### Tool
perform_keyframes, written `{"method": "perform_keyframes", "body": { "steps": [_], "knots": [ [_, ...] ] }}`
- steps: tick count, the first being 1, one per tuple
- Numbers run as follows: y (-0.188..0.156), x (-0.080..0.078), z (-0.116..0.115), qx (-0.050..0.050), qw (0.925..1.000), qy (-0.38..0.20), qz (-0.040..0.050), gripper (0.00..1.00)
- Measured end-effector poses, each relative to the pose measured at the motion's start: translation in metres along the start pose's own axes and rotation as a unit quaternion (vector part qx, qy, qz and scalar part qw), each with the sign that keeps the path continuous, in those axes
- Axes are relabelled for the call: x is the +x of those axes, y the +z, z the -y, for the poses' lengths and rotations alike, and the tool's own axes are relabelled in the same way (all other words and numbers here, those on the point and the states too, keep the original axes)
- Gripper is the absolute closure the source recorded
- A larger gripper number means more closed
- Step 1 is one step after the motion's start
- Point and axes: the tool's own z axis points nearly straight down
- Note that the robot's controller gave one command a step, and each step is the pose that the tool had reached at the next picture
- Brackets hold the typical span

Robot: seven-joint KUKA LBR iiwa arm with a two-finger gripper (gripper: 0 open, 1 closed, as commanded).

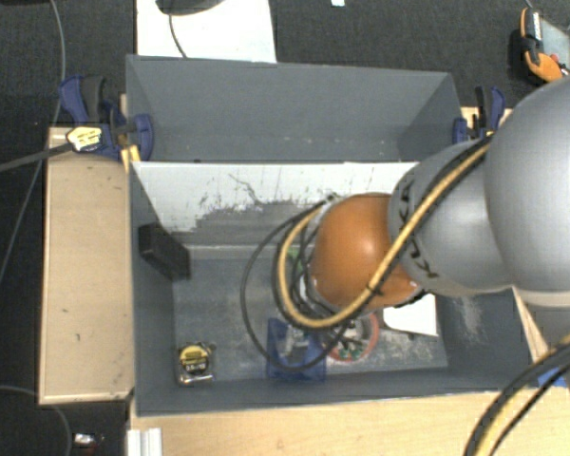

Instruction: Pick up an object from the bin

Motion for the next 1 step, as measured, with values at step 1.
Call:
{"method": "perform_keyframes", "body": {
  "steps": [1],
  "knots": [
    [0.0014, -0.0042, 0.0111, -0.001, 0.9998, -0.020, -0.0004, 1.00]
  ]
}}
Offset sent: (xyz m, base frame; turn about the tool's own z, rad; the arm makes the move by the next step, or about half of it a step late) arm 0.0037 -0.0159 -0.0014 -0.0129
